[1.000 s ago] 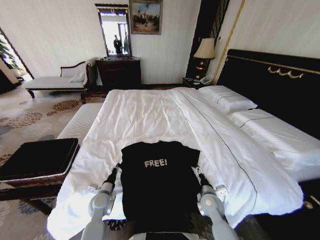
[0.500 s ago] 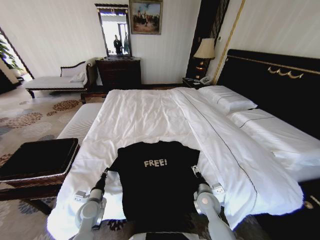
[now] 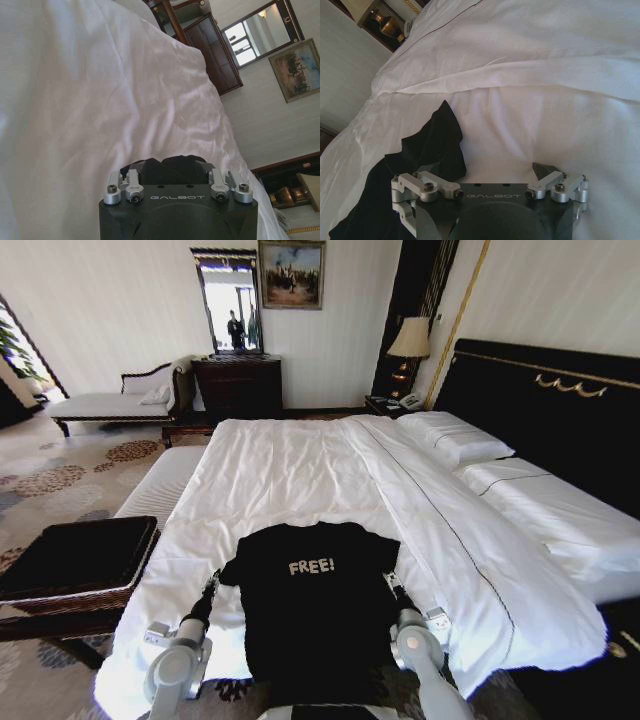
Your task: Fold the clothes on the bed and place them into the basket.
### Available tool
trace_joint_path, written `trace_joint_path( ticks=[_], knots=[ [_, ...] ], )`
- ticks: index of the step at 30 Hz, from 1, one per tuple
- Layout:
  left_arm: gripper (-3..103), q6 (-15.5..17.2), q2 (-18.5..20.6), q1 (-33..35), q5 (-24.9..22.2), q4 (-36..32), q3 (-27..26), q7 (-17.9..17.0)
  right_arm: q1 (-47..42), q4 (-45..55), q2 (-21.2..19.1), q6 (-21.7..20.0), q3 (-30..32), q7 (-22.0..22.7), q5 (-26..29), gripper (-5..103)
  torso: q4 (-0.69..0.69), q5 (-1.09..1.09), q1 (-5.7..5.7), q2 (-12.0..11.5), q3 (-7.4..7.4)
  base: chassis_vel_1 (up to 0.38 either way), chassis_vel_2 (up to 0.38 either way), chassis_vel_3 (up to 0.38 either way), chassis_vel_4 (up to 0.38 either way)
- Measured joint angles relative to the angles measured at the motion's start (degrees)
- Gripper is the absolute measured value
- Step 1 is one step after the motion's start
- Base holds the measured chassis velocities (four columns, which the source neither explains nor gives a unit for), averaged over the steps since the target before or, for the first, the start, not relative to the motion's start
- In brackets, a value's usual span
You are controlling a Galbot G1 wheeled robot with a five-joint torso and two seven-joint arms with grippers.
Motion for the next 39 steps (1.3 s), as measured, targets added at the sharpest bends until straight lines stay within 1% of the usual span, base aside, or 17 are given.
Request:
trace_joint_path(
  ticks=[2,3,4,6,8,9,10,11,17,25,27,28,30,33,36,37,39],
  knots=[
    [59,0.05,-0.01,-0.47,0.03,0.52,0.02,-0.04,0.02,0.02,0.0,0.0,-0.01,0.01,0.01,100,0.0,0.0,0.0,0.0,0.0,0.0,0.0,0.0,0.0],
    [70,0.21,-0.06,-1.74,0.01,1.68,0.01,-0.33,0.03,0.14,-0.03,0.0,-0.04,0.07,0.08,100,0.0,0.0,0.0,0.0,0.0,0.0,0.0,0.0,0.0],
    [70,0.31,-0.07,-2.44,-0.08,2.15,-0.02,-0.49,0.03,0.18,-0.13,0.0,-0.04,0.09,0.12,100,0.0,0.0,0.0,0.0,0.0,0.0,0.0,0.0,0.0],
    [81,0.54,-0.07,-4.0,-0.23,3.02,-0.23,-0.82,0.0,0.2,-0.33,-0.01,0.02,0.11,0.22,100,0.01,0.01,0.0,0.0,0.01,0.0,0.0,0.0,0.0],
    [81,0.66,0.0,-5.12,-0.28,3.62,-0.33,-1.05,-0.05,0.2,-0.47,-0.01,0.09,0.11,0.29,100,0.01,0.01,0.0,0.0,0.01,0.0,0.0,0.0,0.0],
    [92,0.97,0.29,-6.98,-0.16,4.8,-0.36,-1.4,-0.17,0.2,-0.63,-0.01,0.19,0.11,0.34,100,0.0,0.01,0.0,0.0,0.0,0.0,0.0,0.0,0.0],
    [92,1.19,0.58,-8.26,0.3,5.91,-0.27,-1.55,-0.24,0.2,-0.68,-0.01,0.23,0.1,0.35,100,0.0,0.01,0.0,0.0,0.0,0.0,0.0,0.0,0.0],
    [97,1.49,0.86,-9.53,0.96,7.21,-0.07,-1.62,-0.3,0.2,-0.69,-0.01,0.25,0.1,0.34,100,0.0,0.01,0.0,0.0,0.01,0.0,0.0,0.0,0.0],
    [102,2.57,1.42,-12.97,2.57,11.17,0.91,-1.87,-0.49,0.27,-0.5,0.0,0.23,0.16,0.18,100,0.01,0.0,0.0,0.0,0.01,0.0,0.0,0.0,0.0],
    [88,3.16,0.91,-13.37,4.01,12.66,2.85,-1.1,-0.74,0.4,-0.33,0.0,0.23,0.41,0.02,100,0.01,0.0,0.0,0.0,0.01,0.0,0.0,0.0,0.0],
    [77,3.17,0.65,-13.37,4.2,12.86,3.11,-0.68,-0.88,0.49,-0.19,0.0,0.25,0.5,-0.12,100,0.01,0.01,0.0,0.0,0.0,0.0,0.0,0.0,0.0],
    [77,3.17,0.65,-13.37,4.2,12.86,3.11,-0.68,-0.88,0.49,-0.19,0.0,0.25,0.5,-0.12,100,0.01,0.01,0.0,0.0,0.0,0.0,0.0,0.0,0.0],
    [66,3.19,0.58,-13.39,4.29,12.95,3.17,-0.54,-1.01,0.58,-0.11,0.01,0.25,0.54,-0.23,100,0.01,0.01,0.0,0.0,0.0,0.0,0.0,0.0,0.0],
    [61,3.18,0.55,-13.4,4.32,12.95,3.19,-0.42,-1.24,0.72,0.0,0.0,0.25,0.59,-0.32,100,0.01,0.01,0.01,0.0,0.01,0.0,0.0,0.0,0.0],
    [44,3.17,0.53,-13.24,4.32,12.87,3.19,-0.31,-1.42,0.78,0.03,0.0,0.31,0.7,-0.41,100,0.01,0.01,0.0,0.0,0.0,0.0,0.0,0.0,0.0],
    [44,3.17,0.53,-13.24,4.32,12.87,3.19,-0.31,-1.42,0.78,0.03,0.0,0.31,0.7,-0.41,100,0.01,0.01,0.0,0.0,0.0,0.0,0.0,0.0,0.0],
    [34,3.16,0.5,-12.97,4.28,12.6,3.15,-0.23,-1.53,0.88,0.03,0.0,0.36,0.83,-0.43,100,0.01,0.01,0.0,0.0,0.0,0.0,0.0,0.0,0.0]
  ],
)
